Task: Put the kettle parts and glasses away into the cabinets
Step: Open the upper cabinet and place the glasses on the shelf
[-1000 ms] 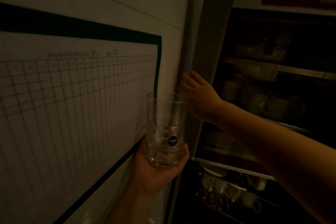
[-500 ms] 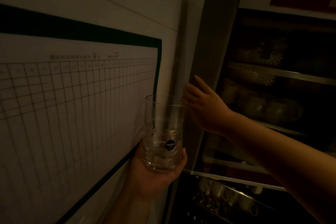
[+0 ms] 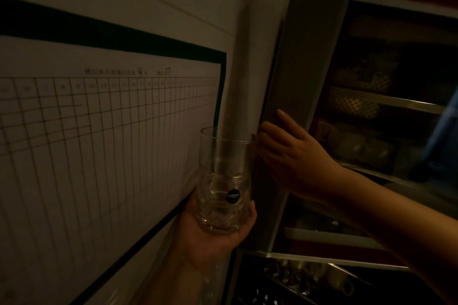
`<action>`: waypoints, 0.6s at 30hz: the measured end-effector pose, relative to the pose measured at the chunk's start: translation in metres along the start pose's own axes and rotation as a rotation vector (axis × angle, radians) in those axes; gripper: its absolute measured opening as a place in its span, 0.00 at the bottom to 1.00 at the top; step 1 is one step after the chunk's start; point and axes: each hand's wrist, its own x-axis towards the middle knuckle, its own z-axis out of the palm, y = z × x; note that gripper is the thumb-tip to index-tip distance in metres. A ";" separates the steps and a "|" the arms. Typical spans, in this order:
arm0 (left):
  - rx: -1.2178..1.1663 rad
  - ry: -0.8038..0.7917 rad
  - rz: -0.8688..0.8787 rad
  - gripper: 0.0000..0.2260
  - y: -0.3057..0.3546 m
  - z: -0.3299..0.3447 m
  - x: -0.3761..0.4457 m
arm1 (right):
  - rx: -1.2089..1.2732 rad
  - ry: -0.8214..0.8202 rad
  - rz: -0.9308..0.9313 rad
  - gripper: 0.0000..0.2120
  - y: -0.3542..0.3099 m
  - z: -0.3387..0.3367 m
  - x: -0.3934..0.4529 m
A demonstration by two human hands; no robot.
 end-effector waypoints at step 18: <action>0.021 -0.017 0.032 0.21 0.001 -0.008 0.000 | 0.047 0.016 -0.013 0.20 -0.013 -0.045 -0.020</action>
